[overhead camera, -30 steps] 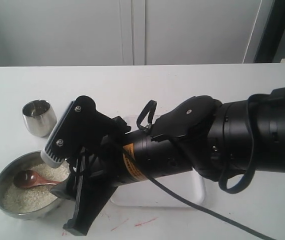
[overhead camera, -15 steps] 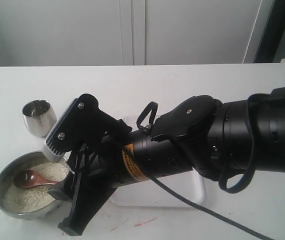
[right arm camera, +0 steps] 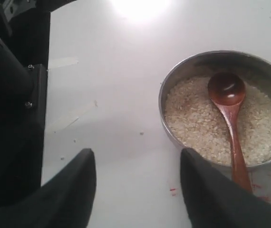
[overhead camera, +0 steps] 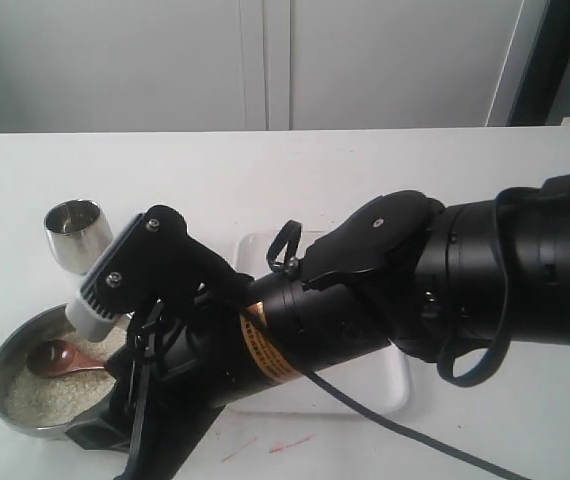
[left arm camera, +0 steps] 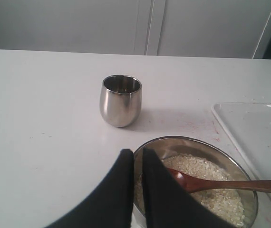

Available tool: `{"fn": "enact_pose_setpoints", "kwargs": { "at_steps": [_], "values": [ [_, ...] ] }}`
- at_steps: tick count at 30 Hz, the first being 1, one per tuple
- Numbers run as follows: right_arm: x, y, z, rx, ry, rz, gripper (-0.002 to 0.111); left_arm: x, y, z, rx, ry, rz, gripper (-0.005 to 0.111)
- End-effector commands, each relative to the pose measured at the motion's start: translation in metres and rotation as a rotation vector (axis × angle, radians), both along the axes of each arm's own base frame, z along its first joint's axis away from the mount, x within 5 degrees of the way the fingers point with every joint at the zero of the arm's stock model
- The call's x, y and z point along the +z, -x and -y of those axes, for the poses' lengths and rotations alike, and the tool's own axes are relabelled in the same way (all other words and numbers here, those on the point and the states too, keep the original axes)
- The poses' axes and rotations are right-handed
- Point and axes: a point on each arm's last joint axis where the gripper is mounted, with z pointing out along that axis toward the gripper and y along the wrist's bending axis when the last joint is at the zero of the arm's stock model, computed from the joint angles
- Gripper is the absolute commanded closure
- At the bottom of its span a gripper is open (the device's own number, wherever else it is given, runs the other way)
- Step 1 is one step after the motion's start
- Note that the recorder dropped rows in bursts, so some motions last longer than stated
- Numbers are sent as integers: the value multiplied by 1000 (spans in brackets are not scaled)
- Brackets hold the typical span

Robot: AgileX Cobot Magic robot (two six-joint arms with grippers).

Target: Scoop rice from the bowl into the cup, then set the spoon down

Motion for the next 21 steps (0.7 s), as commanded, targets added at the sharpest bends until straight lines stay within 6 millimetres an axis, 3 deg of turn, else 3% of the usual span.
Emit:
{"fn": "enact_pose_setpoints", "kwargs": {
  "at_steps": [1,6,9,15,21],
  "values": [
    [20,0,-2,35,-95,151,57,1,1,0,-4,11,4,92],
    [40,2,-7,-22,-236,266,57,1,1,0,-4,11,4,92],
    [42,6,-12,-62,-220,388,57,1,1,0,-4,11,4,92],
    [41,26,-17,-39,48,603,57,1,1,0,-4,11,4,92],
    [44,23,0,-84,378,447,63,1,1,0,-4,11,4,92]
  ]
}}
